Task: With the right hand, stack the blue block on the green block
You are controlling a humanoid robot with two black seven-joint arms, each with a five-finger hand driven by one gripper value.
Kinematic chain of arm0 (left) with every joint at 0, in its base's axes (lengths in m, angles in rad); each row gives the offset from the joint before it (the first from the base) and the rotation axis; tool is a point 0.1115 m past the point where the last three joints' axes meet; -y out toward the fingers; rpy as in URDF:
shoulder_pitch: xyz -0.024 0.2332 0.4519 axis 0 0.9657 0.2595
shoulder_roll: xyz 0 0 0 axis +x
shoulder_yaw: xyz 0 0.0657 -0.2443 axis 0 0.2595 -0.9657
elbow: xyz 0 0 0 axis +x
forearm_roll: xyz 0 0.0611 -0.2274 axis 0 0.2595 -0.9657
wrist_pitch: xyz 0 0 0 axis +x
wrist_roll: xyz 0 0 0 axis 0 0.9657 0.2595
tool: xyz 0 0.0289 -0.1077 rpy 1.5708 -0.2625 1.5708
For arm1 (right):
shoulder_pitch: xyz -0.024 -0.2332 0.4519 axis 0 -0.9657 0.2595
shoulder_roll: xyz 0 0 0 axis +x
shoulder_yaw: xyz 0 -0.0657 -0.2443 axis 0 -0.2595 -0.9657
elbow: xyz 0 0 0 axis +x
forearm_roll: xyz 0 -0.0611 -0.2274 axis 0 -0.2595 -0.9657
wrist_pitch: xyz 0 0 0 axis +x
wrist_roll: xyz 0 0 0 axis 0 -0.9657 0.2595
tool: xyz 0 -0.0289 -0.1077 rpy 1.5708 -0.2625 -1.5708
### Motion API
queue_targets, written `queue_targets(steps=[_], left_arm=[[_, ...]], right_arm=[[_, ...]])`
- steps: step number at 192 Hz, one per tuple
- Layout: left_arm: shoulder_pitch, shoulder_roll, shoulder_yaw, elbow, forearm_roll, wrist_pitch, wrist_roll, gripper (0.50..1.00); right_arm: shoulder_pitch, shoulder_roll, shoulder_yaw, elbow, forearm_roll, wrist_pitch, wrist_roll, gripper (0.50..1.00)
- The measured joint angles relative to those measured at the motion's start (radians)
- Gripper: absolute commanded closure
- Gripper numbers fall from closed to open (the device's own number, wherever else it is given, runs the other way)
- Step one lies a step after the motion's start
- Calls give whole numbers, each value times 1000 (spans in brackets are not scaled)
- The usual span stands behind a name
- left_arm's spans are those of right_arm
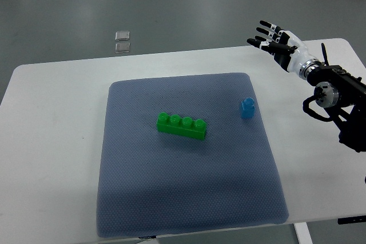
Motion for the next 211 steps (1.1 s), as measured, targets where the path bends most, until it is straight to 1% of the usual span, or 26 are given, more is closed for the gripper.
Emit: queue_targets(steps=[111,125,146,156,189,211], left_arm=[[5,0,-2,10,0,9,0,500],[6,0,-2,11,0,9,0,500],[5,0,-1,12,0,9,0,500],[5,0,-1,12,0,9,0,500],[4,0,-2,12,0,9,0,500],[5,0,-2,11,0,9,0,500]], right_arm=[[7,-5,-17,1,-3,2,0,585],[9,-11,-17,1,-29,25,0,585],[22,-27,-18,1,-103,104,0,585],[25,-29,-18,2,-132,128,0,585],[44,-33,-18,7,-228,151,0,585],[57,-48,-39,23,-354,162,0,587]])
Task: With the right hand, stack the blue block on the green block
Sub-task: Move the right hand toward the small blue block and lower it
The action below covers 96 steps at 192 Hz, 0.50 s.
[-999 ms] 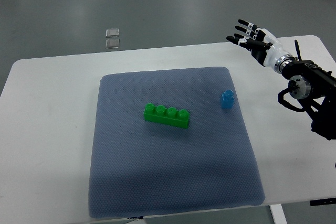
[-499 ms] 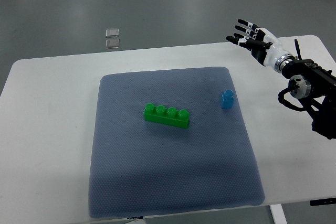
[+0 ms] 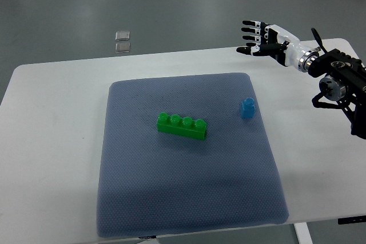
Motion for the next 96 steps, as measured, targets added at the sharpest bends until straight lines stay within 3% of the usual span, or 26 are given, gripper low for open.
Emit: queue_targets(steps=[53,96], left_arm=[[0,0,0,0,0,0,0,500],[0,0,0,0,0,0,0,500]], right_arm=[[35,-115,-167,156,-268,16,-7,589],[154,-212,-457,259,-358,14,-11,589]])
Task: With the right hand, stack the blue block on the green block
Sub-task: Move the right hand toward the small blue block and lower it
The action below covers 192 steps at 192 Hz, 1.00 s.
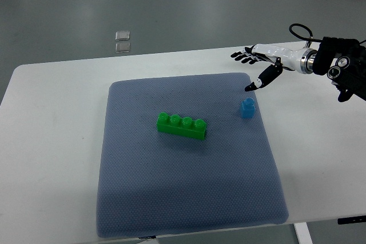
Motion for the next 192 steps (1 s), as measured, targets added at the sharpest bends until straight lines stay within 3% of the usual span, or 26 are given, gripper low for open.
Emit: queue_targets(steps=[81,125,192], left_arm=[[0,0,0,0,0,0,0,500],[0,0,0,0,0,0,0,500],[0,0,0,0,0,0,0,500]], right_arm=[[126,-41,-309,94,-21,-37,-76,605],[122,-27,-358,88,-38,-106,-83,638],[114,-11,-362,85,-37,-114,-104,664]])
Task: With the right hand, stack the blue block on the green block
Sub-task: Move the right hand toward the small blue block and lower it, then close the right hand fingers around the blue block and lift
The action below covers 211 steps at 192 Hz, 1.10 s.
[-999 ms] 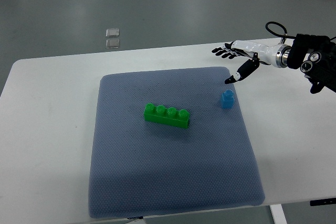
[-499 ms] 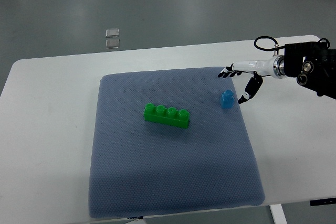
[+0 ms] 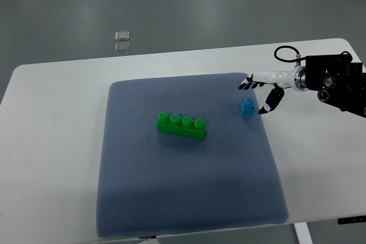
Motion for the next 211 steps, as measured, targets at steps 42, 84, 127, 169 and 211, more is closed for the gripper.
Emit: queue_targets(steps=[42,84,127,169,211], left_arm=[[0,0,0,0,0,0,0,500],[0,0,0,0,0,0,0,500],[0,0,0,0,0,0,0,500],[0,0,0,-1,0,0,0,500],[0,0,0,0,0,0,0,500]], right_arm=[[-1,17,-16,1,0,-1,-3,668],[-1,23,-19,2,-1,-3,-3,693],[0,27,-19,2,-6,-4,-4,722],[4,27,-21,1,-7,-4,-5,736],[4,26,-25,1,-8,-13,-5,769]])
